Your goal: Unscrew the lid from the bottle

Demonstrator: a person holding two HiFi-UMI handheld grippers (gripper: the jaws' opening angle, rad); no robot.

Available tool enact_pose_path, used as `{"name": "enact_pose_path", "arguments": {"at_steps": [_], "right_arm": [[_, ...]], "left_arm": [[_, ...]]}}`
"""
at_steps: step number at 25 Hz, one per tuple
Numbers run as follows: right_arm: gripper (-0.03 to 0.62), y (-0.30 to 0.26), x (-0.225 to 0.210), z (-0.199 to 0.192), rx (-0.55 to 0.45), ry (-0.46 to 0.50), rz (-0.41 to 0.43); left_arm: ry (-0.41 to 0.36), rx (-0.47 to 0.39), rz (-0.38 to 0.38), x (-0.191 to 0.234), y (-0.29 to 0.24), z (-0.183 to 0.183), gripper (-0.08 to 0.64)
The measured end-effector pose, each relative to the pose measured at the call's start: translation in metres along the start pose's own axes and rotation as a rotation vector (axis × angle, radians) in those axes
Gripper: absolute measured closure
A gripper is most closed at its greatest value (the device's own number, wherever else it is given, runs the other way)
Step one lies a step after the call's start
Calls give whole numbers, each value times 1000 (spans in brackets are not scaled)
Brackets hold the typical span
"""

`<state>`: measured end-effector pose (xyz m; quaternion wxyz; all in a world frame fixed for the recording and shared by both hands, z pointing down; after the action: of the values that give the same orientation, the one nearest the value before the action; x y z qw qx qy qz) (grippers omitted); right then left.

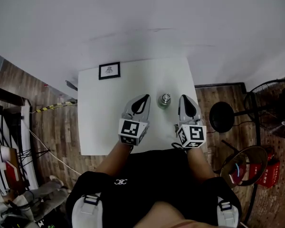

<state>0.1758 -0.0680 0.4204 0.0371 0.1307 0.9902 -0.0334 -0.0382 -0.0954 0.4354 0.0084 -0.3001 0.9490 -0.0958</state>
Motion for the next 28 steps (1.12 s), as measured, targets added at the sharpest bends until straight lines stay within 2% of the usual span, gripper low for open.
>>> {"name": "enact_pose_path", "arguments": {"at_steps": [2, 4, 6, 7, 9, 11, 16, 23, 28], "right_arm": [[592, -10, -5, -5, 32, -14, 22], [592, -17, -8, -12, 67, -34, 47], [591, -21, -10, -17, 73, -28, 73], [591, -23, -10, -19, 69, -27, 95], [499, -28, -10, -24, 75, -40, 147], [450, -33, -8, -33, 97, -49, 187], [370, -37, 3, -59, 169, -21, 261], [351, -44, 4, -89, 272, 6, 282], [350, -51, 1, -106, 319, 5, 243]], "left_arm": [[3, 8, 0, 4, -8, -1, 506], [4, 11, -33, 6, -13, -3, 504], [27, 26, -92, 5, -17, -12, 376], [39, 36, -122, 6, -19, -19, 335], [44, 56, -167, 7, -23, -31, 277], [42, 73, -201, 7, -24, -41, 244], [39, 115, -256, 6, -30, -71, 225], [17, 186, -387, -2, -49, -109, 222], [4, 246, -467, -3, -70, -135, 212]]}}
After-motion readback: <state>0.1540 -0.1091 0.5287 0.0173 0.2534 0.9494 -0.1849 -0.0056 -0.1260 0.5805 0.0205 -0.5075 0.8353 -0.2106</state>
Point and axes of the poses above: the fingertips, and each gripper's own axes: y backward along the fingers, x to its left, z out of its top, the point moved 8 cm from there along y, backward along the fingers, and after that the axes turned 1 degree about x, right-handed, at the moved point
